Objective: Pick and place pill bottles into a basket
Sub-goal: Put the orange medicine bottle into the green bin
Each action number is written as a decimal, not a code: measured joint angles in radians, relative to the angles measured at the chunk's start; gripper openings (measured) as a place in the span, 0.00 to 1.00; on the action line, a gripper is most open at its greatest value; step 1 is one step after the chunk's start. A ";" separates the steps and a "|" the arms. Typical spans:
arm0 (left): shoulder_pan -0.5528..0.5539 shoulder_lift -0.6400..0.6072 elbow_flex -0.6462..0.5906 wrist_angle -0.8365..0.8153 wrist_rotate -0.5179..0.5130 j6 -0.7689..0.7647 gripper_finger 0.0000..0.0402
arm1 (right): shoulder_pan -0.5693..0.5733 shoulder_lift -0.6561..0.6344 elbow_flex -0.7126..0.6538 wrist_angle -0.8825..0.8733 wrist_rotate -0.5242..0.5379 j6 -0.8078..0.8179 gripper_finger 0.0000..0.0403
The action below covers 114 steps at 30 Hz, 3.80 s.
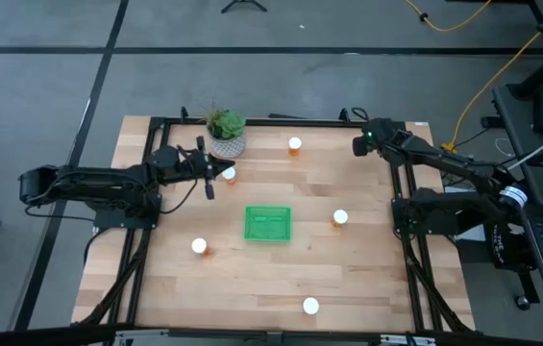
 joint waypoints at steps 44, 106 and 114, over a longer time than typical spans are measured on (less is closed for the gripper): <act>0.000 0.000 0.000 0.000 0.000 -0.007 0.02 | -0.027 0.206 -0.236 0.640 0.184 0.162 0.65; -0.001 0.000 0.000 0.003 0.000 -0.027 0.01 | 0.009 0.276 -0.235 0.677 0.172 0.235 0.65; -0.001 0.000 0.000 0.003 0.001 -0.030 0.01 | 0.018 0.310 -0.235 0.714 0.235 0.259 0.65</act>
